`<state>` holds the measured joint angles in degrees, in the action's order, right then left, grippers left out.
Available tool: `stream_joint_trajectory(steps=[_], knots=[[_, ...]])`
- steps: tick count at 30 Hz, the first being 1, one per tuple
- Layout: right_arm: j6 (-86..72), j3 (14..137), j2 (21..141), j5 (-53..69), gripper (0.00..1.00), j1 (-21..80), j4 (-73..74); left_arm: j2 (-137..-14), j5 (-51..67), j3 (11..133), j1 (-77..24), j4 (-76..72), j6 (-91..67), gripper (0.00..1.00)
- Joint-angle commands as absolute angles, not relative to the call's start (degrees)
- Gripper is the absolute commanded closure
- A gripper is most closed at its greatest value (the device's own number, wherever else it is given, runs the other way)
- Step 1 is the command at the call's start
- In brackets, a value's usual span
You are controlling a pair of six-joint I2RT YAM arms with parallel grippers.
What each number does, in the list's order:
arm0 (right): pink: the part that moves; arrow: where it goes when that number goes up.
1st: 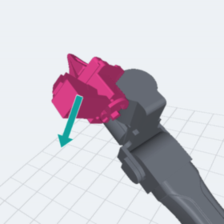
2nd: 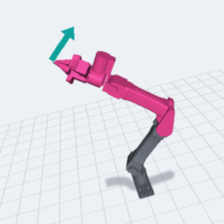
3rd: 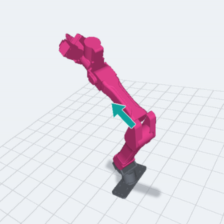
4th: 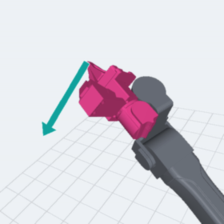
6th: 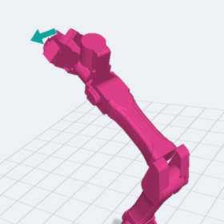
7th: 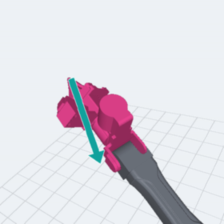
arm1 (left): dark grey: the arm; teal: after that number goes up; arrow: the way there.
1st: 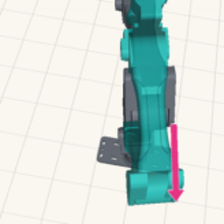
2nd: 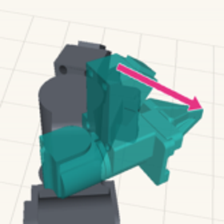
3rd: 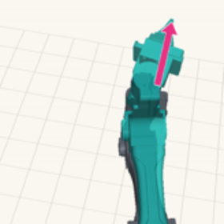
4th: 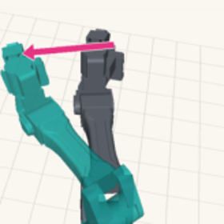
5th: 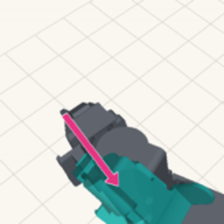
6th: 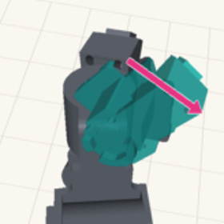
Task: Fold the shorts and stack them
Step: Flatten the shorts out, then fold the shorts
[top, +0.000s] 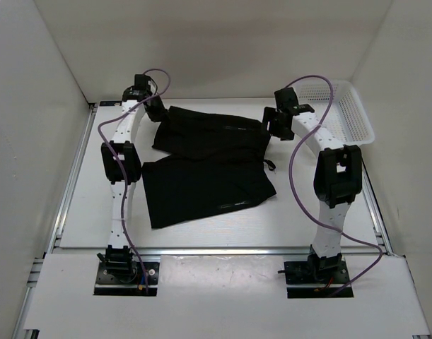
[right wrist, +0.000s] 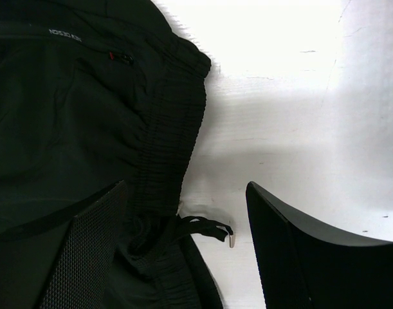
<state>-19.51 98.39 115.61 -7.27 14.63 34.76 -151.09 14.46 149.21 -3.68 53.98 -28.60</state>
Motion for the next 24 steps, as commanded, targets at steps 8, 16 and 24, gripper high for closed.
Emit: stream_joint_trajectory(steps=[8,16,24], knots=[[-20.04,93.79,108.81,-3.17,0.21,14.5,32.7,-157.48,16.0,160.75,-3.25,40.88,-37.34,0.9],[-19.51,85.71,101.53,-5.0,0.14,14.5,31.46,-152.34,12.57,156.55,-2.11,38.23,-38.68,0.12],[-22.93,76.83,91.68,-5.01,0.13,14.5,30.41,-134.23,7.04,136.1,1.84,38.23,-34.64,0.12]])
